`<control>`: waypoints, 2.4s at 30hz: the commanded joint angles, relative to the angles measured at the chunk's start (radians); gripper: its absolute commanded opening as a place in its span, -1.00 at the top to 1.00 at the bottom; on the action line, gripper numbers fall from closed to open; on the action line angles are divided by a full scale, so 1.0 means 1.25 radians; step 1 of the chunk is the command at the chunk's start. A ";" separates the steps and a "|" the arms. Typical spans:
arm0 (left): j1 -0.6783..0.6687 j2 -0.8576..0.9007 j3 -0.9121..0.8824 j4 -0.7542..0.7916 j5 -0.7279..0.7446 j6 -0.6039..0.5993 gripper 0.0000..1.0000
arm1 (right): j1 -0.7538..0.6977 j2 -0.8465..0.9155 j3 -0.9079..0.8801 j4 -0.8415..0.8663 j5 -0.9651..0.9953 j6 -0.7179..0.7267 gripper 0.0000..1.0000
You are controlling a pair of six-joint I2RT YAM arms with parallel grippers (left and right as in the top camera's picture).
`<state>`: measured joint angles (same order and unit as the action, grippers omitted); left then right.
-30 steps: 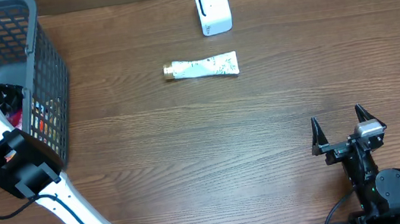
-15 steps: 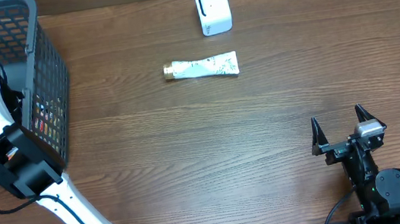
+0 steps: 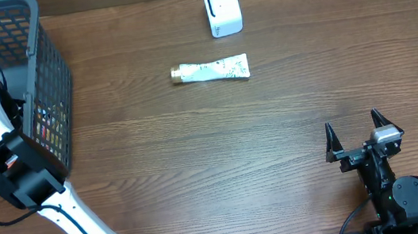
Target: Scan the item barcode
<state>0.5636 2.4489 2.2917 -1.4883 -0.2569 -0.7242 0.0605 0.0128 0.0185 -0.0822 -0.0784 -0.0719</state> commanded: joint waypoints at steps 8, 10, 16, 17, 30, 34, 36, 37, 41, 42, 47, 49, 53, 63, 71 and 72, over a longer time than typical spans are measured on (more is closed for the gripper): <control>0.005 -0.299 0.199 -0.069 0.024 0.078 0.92 | 0.005 -0.008 -0.008 0.004 -0.003 -0.003 -1.00; 0.005 -0.365 0.219 -0.066 0.044 0.078 0.92 | 0.005 -0.008 -0.008 0.004 -0.003 -0.003 -1.00; 0.002 -0.543 0.227 -0.044 0.199 0.081 0.91 | 0.005 -0.008 -0.008 0.004 -0.003 -0.003 -1.00; -0.004 -0.570 0.227 -0.035 0.254 0.089 0.91 | 0.005 -0.008 -0.008 0.004 -0.003 -0.003 -1.00; -0.078 -0.619 0.226 -0.050 0.156 0.099 -0.46 | 0.005 -0.008 -0.008 0.004 -0.003 -0.003 -1.00; -0.067 -0.604 0.225 -0.058 0.003 0.122 -1.00 | 0.005 -0.008 -0.008 0.004 -0.003 -0.003 -1.00; -0.051 -0.599 0.224 -0.058 -0.029 0.141 -1.00 | 0.005 -0.008 -0.008 0.004 -0.003 -0.003 -1.00; -0.040 -0.594 0.224 -0.059 -0.045 0.147 -1.00 | 0.005 -0.008 -0.008 0.004 -0.003 -0.003 -1.00; 0.014 -0.565 0.224 -0.081 -0.046 0.146 0.92 | 0.005 -0.008 -0.008 0.004 -0.003 -0.003 -1.00; 0.026 -0.555 0.224 -0.090 -0.045 0.138 0.91 | 0.005 -0.008 -0.008 0.004 -0.003 -0.003 -1.00; 0.055 -0.507 0.224 -0.127 -0.015 0.137 0.92 | 0.005 -0.008 -0.008 0.004 -0.003 -0.003 -1.00; 0.057 -0.481 0.224 -0.155 0.067 0.145 0.92 | 0.005 -0.008 -0.008 0.004 -0.003 -0.003 -1.00; 0.056 -0.428 0.224 -0.161 0.372 0.320 0.92 | 0.005 -0.008 -0.008 0.004 -0.004 -0.003 -1.00; 0.057 -0.337 0.224 -0.161 0.786 0.454 0.92 | 0.005 -0.008 -0.008 0.004 -0.003 -0.003 -1.00; 0.058 -0.336 0.224 -0.161 0.783 0.459 0.92 | 0.005 -0.008 -0.008 0.004 -0.004 -0.003 -1.00; 0.058 -0.336 0.224 -0.161 0.783 0.467 0.92 | 0.005 -0.008 -0.008 0.004 -0.004 -0.003 -1.00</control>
<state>0.6319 2.0247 2.5721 -1.6875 0.6849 -0.1791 0.0605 0.0128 0.0185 -0.0826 -0.0784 -0.0719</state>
